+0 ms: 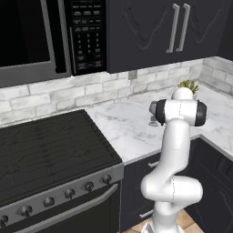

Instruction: Retrieve the wine glasses from the counter and place one next to each plate.

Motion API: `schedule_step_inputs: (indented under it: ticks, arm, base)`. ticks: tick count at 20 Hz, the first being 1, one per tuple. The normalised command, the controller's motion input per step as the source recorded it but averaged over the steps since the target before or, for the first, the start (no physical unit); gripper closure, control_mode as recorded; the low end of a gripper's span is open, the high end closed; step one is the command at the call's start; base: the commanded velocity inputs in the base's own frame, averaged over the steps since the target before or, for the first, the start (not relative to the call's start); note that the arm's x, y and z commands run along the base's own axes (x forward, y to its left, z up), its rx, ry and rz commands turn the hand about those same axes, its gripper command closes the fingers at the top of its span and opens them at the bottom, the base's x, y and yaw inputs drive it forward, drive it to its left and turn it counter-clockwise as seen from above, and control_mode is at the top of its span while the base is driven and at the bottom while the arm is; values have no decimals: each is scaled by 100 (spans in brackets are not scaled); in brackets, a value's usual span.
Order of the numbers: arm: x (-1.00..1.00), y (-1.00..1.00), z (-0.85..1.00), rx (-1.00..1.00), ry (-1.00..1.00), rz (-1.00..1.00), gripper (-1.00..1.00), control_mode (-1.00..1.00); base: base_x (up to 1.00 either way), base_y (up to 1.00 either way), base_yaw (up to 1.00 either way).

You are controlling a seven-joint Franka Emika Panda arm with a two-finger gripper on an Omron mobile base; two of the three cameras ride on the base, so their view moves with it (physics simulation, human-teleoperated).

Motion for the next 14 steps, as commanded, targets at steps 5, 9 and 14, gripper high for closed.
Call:
schedule_step_inputs:
  ticks: [5,9,14]
  arm:
    - [-38,32,97,-3,-15,6,100,-100]
    - [-50,34,93,-4,-18,9,100,-100]
    - [-70,33,88,-12,-24,11,100,-100]
  base:
    - [0,0,0]
    - [0,0,0]
    - [0,0,0]
